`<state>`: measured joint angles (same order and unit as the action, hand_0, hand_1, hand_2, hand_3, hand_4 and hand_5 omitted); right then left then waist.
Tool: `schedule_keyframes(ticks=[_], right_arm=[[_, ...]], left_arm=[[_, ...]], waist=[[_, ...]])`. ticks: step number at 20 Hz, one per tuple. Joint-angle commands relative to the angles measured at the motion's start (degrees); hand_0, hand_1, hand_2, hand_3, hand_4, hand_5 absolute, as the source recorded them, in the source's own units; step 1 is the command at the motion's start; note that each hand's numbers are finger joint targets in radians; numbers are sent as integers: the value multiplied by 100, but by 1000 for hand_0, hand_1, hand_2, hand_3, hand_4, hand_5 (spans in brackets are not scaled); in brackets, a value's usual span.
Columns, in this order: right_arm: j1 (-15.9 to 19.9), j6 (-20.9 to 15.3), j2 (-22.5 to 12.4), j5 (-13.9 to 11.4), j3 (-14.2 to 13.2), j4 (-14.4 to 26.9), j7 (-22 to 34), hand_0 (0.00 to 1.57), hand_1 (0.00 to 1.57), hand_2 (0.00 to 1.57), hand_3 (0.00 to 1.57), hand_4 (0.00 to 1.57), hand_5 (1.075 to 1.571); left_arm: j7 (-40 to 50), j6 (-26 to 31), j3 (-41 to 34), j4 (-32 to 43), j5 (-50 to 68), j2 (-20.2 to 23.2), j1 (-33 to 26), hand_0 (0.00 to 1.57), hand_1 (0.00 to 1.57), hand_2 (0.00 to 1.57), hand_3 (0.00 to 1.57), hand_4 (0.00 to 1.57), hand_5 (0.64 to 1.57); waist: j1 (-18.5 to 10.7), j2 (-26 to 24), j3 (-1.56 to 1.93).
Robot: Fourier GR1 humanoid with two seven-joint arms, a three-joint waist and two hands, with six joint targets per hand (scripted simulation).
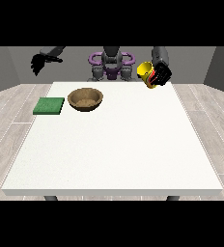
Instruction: Pick the cup and pour the ball into the bowl, then pick the bowl and place it on the pad
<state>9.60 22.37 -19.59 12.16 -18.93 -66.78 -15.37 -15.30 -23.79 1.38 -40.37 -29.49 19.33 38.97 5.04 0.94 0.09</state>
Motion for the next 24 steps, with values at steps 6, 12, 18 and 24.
schedule_keyframes(ticks=[6, 12, 18, 24], right_arm=[[162, 137, 31, 47, 124, 105, 197, 0, 0, 0, 0, 0, 1570], [77, 268, -203, 102, -168, 774, -22, 0, 0, 0, 0, 0, 1571], [302, 302, -217, 78, -100, 724, -63, 0, 0, 0, 0, 0, 1571], [421, 454, -192, 17, 63, 820, -6, 0, 0, 0, 0, 0, 1570]], left_arm=[[1966, -848, 1015, 203, -1848, -495, 658, 1501, 1501, 1571, 1571, 1508, 1244], [3068, -197, 2097, 282, -3326, -744, 1348, 1554, 1554, 1571, 1571, 1571, 1244], [3387, 420, 3003, 614, -4527, -1027, 1754, 1482, 1482, 1571, 1571, 1571, 1204], [3800, 1336, 4105, 974, -5775, -1493, 2060, 1533, 1533, 1571, 1571, 1556, 1164]], waist=[[339, -209, -2], [35, -607, 14], [320, -382, 3], [407, -431, 3]])
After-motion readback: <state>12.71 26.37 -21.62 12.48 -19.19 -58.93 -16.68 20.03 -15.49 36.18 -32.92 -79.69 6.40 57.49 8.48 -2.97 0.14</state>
